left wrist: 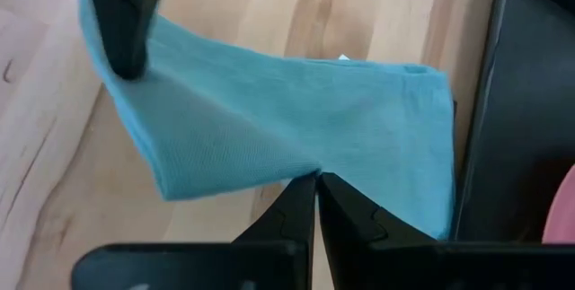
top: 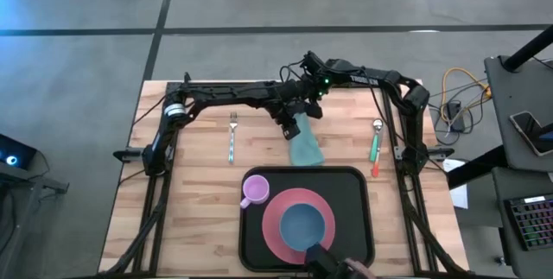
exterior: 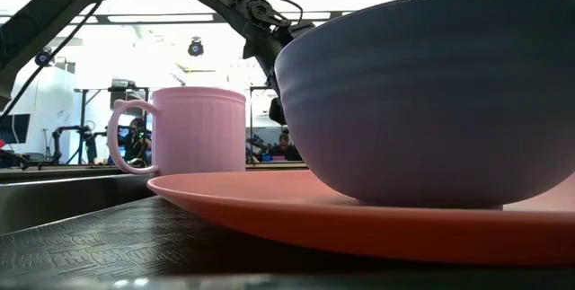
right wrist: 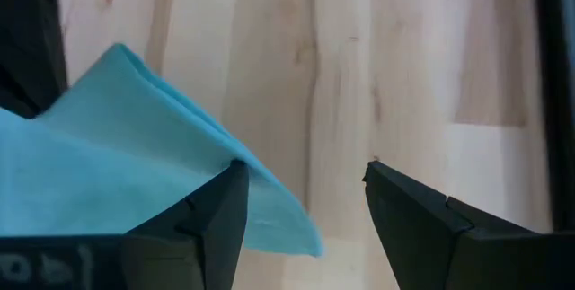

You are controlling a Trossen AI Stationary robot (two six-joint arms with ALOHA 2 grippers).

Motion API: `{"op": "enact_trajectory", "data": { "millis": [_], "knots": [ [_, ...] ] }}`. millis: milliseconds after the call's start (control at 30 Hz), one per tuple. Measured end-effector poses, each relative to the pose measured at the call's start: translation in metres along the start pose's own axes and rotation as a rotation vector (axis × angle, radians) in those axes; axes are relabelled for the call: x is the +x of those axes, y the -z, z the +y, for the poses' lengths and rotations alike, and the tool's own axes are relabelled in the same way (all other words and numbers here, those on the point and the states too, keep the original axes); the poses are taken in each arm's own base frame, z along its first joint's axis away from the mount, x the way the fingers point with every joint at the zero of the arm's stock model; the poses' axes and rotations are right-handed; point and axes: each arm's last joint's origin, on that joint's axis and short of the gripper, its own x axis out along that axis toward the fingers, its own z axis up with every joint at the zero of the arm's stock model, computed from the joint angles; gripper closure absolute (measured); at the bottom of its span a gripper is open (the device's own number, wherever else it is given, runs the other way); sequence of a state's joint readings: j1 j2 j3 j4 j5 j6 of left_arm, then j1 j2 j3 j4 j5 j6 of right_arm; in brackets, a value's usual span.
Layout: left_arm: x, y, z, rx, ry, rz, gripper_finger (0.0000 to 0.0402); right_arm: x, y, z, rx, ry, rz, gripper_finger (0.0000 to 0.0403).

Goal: Set up tray
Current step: Put the blue napkin on the black serving tray to the right of the pink plate

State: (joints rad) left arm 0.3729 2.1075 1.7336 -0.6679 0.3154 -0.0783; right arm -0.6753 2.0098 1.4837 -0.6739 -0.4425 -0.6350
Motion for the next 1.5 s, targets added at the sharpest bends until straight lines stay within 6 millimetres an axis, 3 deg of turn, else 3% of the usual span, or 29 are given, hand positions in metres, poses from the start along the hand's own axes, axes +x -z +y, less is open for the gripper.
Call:
{"op": "enact_trajectory", "data": {
  "millis": [700, 867, 1100, 1267, 1500],
  "knots": [
    [0.003, 0.008, -0.008, 0.048, -0.047, 0.072, 0.0401, 0.014, -0.007, 0.029, -0.001, -0.086, 0.068, 0.0193],
    [0.002, 0.009, -0.004, 0.023, -0.083, 0.087, 0.0401, 0.014, -0.002, 0.025, 0.266, -0.070, 0.080, 0.0193],
    [0.007, 0.018, 0.001, -0.057, -0.106, 0.112, 0.0401, 0.024, 0.024, 0.029, 0.743, -0.078, 0.192, 0.0193],
    [0.014, 0.030, 0.002, -0.070, -0.111, 0.160, 0.0401, 0.037, 0.036, 0.037, 0.836, -0.048, 0.227, 0.0193],
    [0.027, 0.048, 0.002, -0.092, -0.081, 0.186, 0.0401, 0.045, 0.034, 0.041, 0.910, -0.047, 0.167, 0.0193]
  ]
}}
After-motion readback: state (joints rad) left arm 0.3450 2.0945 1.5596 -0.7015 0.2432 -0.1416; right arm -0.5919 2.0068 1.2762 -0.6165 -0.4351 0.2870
